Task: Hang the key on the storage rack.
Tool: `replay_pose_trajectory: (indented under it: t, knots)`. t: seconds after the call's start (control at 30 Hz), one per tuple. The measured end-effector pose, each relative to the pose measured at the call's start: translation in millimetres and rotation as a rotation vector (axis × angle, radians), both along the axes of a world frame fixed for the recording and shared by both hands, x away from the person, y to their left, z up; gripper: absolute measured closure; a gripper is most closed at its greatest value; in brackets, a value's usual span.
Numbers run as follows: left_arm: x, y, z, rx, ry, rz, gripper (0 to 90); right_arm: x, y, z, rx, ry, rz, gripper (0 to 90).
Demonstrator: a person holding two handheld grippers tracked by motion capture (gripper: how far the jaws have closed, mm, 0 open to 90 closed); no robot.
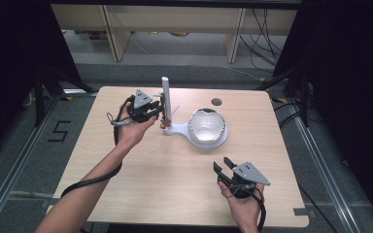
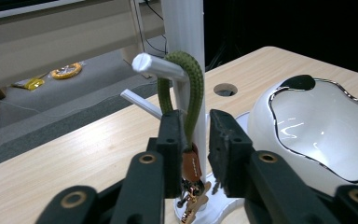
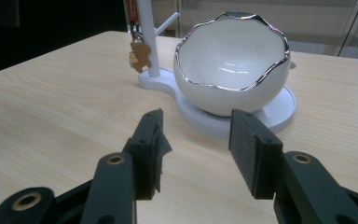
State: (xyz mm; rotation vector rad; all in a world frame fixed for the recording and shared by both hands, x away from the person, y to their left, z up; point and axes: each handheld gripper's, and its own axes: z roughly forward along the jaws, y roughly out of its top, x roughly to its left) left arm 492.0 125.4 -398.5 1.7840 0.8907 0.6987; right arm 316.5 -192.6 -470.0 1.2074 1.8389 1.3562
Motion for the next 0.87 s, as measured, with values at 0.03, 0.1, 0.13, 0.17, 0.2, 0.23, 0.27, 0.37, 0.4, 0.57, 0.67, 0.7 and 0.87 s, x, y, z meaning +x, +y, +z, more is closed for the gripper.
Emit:
replay_pose_trajectory:
  t: [0.03,0.1,0.13,0.17,0.2,0.23,0.27,0.37,0.4,0.57,0.67,0.7,0.87]
  knots:
    - [-1.5,1.0,-0.5,-0.004,-0.001,-0.001,70.9,0.0,0.0,0.0,0.000,0.000,0.000,55.9]
    - [-6.6,5.0,-2.1,-0.015,0.003,-0.002,67.3,-0.4,-0.7,0.0,0.000,0.005,-0.007,55.8]
    - [-9.5,7.6,-3.4,-0.021,0.003,-0.001,65.5,1.7,-1.4,-1.3,0.000,-0.014,0.007,55.8]
    - [-12.9,10.6,-4.9,-0.024,0.004,-0.002,63.5,0.9,-2.2,-0.6,-0.011,-0.008,-0.002,55.7]
    - [-17.0,13.9,-6.6,-0.033,0.006,0.000,61.6,0.8,-2.8,-0.5,-0.007,-0.001,-0.003,55.7]
    - [-21.4,17.6,-8.6,-0.040,0.004,0.003,59.9,1.3,-3.8,-0.8,0.002,-0.004,0.002,55.7]
    - [-25.6,21.9,-11.2,-0.047,0.004,0.003,56.1,1.2,-6.6,-0.7,-0.009,-0.010,-0.016,55.5]
    - [-41.4,36.8,-21.3,-0.046,0.015,0.013,52.9,2.4,-9.3,-1.5,0.002,-0.009,-0.015,55.5]
    - [-47.1,42.3,-25.6,-0.047,0.017,0.018,51.0,1.2,-11.0,-1.4,-0.004,-0.003,-0.033,55.5]
    - [-78.6,70.5,-58.5,-0.057,0.026,0.039,43.6,3.4,-17.9,-4.3,0.009,0.005,-0.037,54.9]
    - [-100.1,84.4,-83.1,-0.078,0.036,0.054,40.2,4.0,-22.4,-7.5,-0.005,0.016,-0.063,53.7]
    - [-107.4,88.8,-89.6,-0.075,0.041,0.065,40.2,4.0,-22.4,-7.5,-0.005,0.016,-0.063,53.7]
    - [-132.6,99.6,-111.2,-0.111,0.017,0.090,35.3,6.0,-22.9,-9.9,0.005,0.026,-0.056,51.9]
